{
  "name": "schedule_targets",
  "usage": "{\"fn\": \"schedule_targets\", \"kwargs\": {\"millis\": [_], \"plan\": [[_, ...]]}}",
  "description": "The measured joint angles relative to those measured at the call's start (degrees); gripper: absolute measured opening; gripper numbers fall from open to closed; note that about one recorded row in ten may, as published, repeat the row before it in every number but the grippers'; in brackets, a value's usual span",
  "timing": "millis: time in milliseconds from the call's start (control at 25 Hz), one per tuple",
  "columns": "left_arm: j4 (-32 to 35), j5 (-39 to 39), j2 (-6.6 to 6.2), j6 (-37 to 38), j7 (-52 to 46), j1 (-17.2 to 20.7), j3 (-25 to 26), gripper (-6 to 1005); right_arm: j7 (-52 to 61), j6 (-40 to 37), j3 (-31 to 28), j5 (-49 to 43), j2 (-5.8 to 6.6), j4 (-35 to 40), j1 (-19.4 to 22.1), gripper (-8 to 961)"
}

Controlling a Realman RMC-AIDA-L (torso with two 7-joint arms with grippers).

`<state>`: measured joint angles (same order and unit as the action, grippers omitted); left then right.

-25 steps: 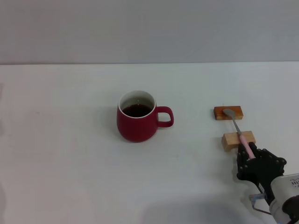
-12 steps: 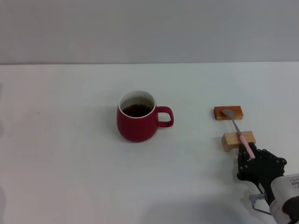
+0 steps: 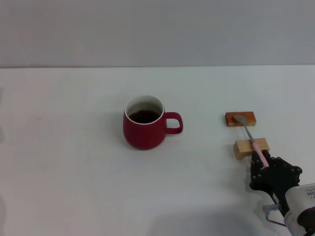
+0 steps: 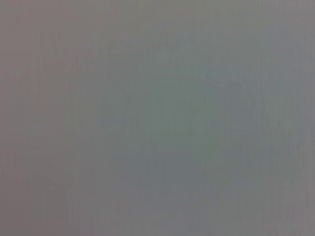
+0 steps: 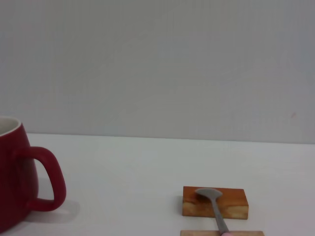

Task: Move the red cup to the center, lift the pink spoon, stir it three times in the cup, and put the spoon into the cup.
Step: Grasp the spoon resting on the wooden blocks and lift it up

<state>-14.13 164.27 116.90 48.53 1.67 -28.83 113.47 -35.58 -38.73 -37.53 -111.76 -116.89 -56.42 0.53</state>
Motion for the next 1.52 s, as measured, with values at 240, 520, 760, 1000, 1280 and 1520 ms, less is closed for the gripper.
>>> {"fn": "schedule_targets", "kwargs": {"millis": [240, 520, 760, 1000, 1280, 1520], "plan": [[0.0, 0.0, 0.00, 0.0, 0.0, 0.0, 0.0, 843, -0.1, -0.1, 0.0, -0.1, 0.00, 0.1, 0.0, 163], [0.0, 0.0, 0.00, 0.0, 0.0, 0.0, 0.0, 843, -0.2, -0.2, 0.0, -0.3, 0.00, 0.1, 0.0, 162], [0.0, 0.0, 0.00, 0.0, -0.1, 0.0, 0.0, 843, -2.0, -1.2, -0.1, -0.5, 0.00, -0.2, 0.0, 162], [0.0, 0.0, 0.00, 0.0, -0.1, 0.0, 0.0, 843, -5.2, -1.6, -0.7, -0.3, 0.00, -1.5, 0.2, 163], [0.0, 0.0, -0.01, 0.0, -0.1, 0.1, 0.0, 843, -7.1, -1.6, -1.6, -0.5, 0.00, -2.3, 0.6, 163], [0.1, 0.0, -0.09, 0.0, -0.8, 0.3, 0.0, 844, -7.8, -1.5, -1.7, -0.2, -0.02, -2.4, 0.6, 163]]}}
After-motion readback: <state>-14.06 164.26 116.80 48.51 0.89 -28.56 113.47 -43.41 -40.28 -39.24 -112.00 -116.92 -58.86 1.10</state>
